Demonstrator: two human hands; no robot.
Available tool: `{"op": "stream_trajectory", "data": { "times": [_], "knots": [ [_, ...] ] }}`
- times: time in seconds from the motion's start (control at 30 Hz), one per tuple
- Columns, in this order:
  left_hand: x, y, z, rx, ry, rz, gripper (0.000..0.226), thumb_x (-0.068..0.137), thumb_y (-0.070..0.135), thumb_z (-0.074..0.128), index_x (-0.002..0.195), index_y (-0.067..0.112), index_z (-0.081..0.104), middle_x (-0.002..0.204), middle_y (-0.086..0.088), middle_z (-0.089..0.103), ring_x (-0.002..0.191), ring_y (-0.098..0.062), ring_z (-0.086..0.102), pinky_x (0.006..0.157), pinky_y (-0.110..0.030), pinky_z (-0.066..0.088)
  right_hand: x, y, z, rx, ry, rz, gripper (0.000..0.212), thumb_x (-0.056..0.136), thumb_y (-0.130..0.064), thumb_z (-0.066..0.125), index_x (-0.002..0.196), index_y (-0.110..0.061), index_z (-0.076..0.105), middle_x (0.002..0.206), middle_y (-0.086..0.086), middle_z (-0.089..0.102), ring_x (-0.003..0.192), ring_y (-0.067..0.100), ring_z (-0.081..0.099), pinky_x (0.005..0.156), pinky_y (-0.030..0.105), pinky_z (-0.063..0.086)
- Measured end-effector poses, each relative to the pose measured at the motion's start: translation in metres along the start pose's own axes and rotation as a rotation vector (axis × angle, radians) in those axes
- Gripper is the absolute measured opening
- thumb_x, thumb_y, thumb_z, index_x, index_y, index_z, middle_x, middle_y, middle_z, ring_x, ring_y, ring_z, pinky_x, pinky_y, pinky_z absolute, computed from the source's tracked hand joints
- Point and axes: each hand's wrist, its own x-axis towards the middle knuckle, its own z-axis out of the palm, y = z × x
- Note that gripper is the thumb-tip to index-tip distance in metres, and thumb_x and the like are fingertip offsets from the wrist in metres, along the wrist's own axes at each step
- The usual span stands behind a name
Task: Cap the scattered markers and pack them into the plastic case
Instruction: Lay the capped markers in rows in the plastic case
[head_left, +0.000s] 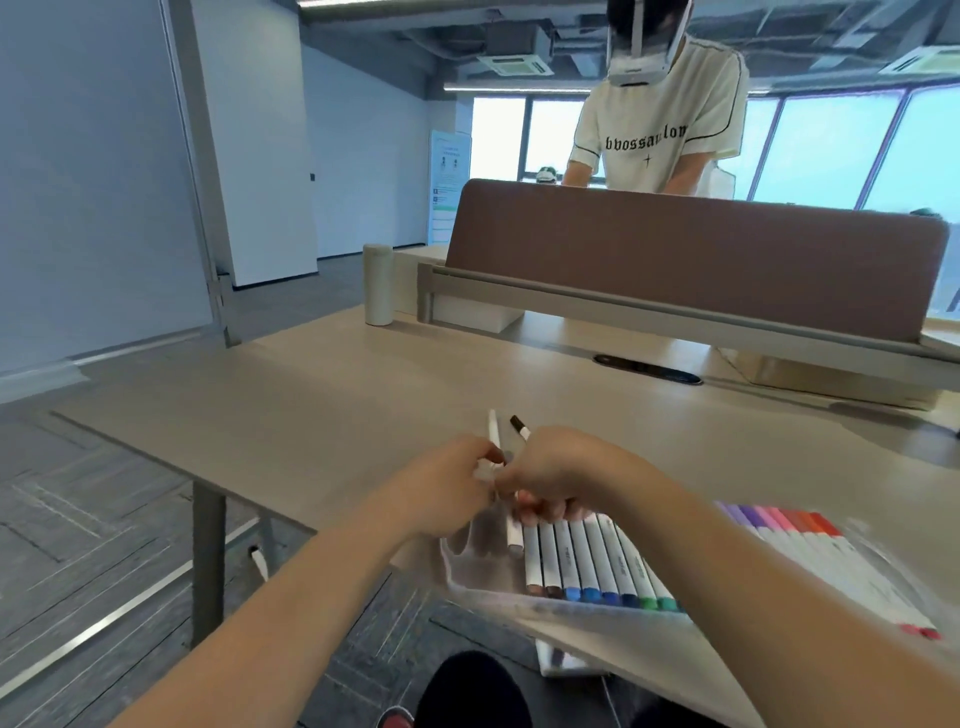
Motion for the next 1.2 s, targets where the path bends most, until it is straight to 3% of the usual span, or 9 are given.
{"op": "stream_trajectory", "data": {
  "times": [0.13, 0.2, 0.27, 0.37, 0.5, 0.83, 0.9, 1.0, 1.2],
  "knots": [
    [-0.009, 0.004, 0.001, 0.002, -0.093, 0.057, 0.033, 0.089, 0.01, 0.049, 0.117, 0.024, 0.058, 0.091, -0.001, 0.067, 0.061, -0.018, 0.068, 0.051, -0.031, 0.054, -0.009, 0.008, 0.008, 0.0, 0.01, -0.025, 0.044, 0.094, -0.044, 0.051, 0.061, -0.016, 0.054, 0.053, -0.003, 0.049, 0.043, 0.01, 0.033, 0.047, 0.023, 0.023],
    [-0.013, 0.007, 0.002, 0.026, -0.14, 0.088, 0.031, 0.089, 0.011, 0.05, 0.117, 0.021, 0.059, 0.085, -0.002, 0.069, 0.056, -0.008, 0.063, 0.048, -0.025, 0.048, -0.01, 0.011, 0.012, -0.009, 0.031, -0.035, 0.043, 0.094, -0.04, 0.051, 0.059, -0.015, 0.054, 0.052, -0.003, 0.049, 0.044, 0.012, 0.034, 0.046, 0.023, 0.025],
    [-0.015, 0.01, 0.001, 0.081, -0.174, 0.137, 0.027, 0.089, 0.021, 0.053, 0.114, 0.023, 0.061, 0.094, -0.001, 0.071, 0.067, -0.006, 0.064, 0.059, -0.026, 0.051, -0.01, 0.014, 0.013, -0.011, 0.07, -0.048, 0.041, 0.094, -0.037, 0.053, 0.059, -0.015, 0.054, 0.051, -0.002, 0.049, 0.044, 0.012, 0.035, 0.046, 0.023, 0.026],
    [-0.016, 0.01, 0.001, 0.135, -0.235, 0.195, 0.029, 0.088, 0.034, 0.055, 0.112, 0.022, 0.065, 0.11, -0.001, 0.069, 0.096, -0.018, 0.066, 0.085, -0.04, 0.054, -0.007, 0.019, 0.01, -0.042, 0.106, -0.046, 0.042, 0.094, -0.037, 0.057, 0.059, -0.014, 0.054, 0.049, -0.002, 0.046, 0.04, 0.012, 0.035, 0.044, 0.022, 0.026],
    [-0.015, 0.005, 0.001, 0.117, -0.275, 0.201, 0.036, 0.091, 0.031, 0.066, 0.125, 0.02, 0.065, 0.138, 0.008, 0.056, 0.121, -0.011, 0.055, 0.104, -0.035, 0.042, 0.0, 0.026, 0.009, -0.093, 0.078, -0.016, 0.035, 0.094, -0.028, 0.059, 0.061, -0.015, 0.056, 0.06, 0.002, 0.047, 0.045, 0.013, 0.037, 0.045, 0.022, 0.028],
    [-0.011, 0.0, 0.004, 0.06, -0.248, 0.147, 0.047, 0.078, 0.04, 0.077, 0.123, 0.032, 0.066, 0.127, 0.02, 0.062, 0.109, -0.007, 0.062, 0.096, -0.033, 0.049, 0.01, 0.025, 0.004, -0.152, 0.015, 0.004, 0.041, 0.095, -0.031, 0.061, 0.059, -0.015, 0.052, 0.047, -0.003, 0.042, 0.039, 0.011, 0.034, 0.042, 0.02, 0.026],
    [-0.009, 0.0, 0.001, 0.008, -0.159, 0.119, 0.037, 0.08, 0.039, 0.076, 0.116, 0.029, 0.07, 0.111, 0.013, 0.069, 0.096, -0.012, 0.067, 0.084, -0.036, 0.056, 0.011, 0.023, 0.0, -0.15, 0.005, 0.002, 0.037, 0.096, -0.029, 0.059, 0.062, -0.015, 0.053, 0.052, -0.003, 0.044, 0.042, 0.01, 0.034, 0.043, 0.019, 0.026],
    [0.002, -0.004, -0.007, -0.102, 0.117, 0.095, 0.015, 0.09, 0.032, 0.068, 0.102, 0.025, 0.072, 0.093, 0.013, 0.067, 0.088, -0.008, 0.062, 0.074, -0.022, 0.048, 0.021, 0.021, -0.005, -0.145, 0.144, -0.016, 0.029, 0.095, -0.029, 0.058, 0.073, -0.011, 0.062, 0.061, 0.0, 0.052, 0.048, 0.012, 0.043, 0.048, 0.022, 0.035],
    [0.031, -0.017, -0.015, -0.205, 0.248, -0.004, 0.014, 0.093, 0.025, 0.06, 0.088, 0.019, 0.072, 0.083, 0.003, 0.07, 0.081, -0.015, 0.065, 0.077, -0.033, 0.051, 0.074, 0.011, -0.011, -0.134, 0.465, -0.025, 0.017, 0.09, -0.026, 0.065, 0.081, -0.012, 0.062, 0.078, 0.005, 0.062, 0.08, 0.024, 0.066, 0.07, 0.034, 0.054]
  ]
}}
